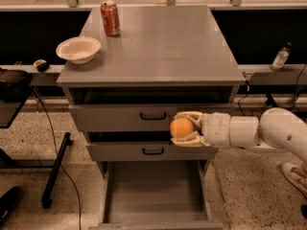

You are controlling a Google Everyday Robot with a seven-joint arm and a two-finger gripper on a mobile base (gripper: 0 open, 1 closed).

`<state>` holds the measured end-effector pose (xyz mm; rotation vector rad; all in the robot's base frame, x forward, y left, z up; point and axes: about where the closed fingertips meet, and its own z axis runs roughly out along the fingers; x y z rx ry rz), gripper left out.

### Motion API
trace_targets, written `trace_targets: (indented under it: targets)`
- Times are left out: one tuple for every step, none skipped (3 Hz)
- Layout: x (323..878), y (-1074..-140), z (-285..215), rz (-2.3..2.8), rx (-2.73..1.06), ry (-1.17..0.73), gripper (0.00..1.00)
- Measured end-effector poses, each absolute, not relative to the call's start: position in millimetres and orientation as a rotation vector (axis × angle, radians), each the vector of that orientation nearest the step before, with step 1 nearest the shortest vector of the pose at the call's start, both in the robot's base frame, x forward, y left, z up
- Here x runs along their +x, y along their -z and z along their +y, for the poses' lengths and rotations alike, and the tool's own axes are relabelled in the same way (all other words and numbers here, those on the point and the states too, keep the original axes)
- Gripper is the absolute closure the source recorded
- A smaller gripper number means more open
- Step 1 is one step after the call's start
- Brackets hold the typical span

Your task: Pick orange from bottom drawer and place on counter

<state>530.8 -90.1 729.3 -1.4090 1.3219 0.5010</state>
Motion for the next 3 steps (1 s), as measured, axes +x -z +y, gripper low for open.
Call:
trace_targets:
  targets:
    - [569.3,-773.2,-95.5,1.361,-1.402,-0.522,1.00]
    - [601.3,-814.7,-87.2,1.382,-1.471,-0.600,1.00]
    - [647.5,-881.3,-94.5,1.415,-1.475,-0.569,1.00]
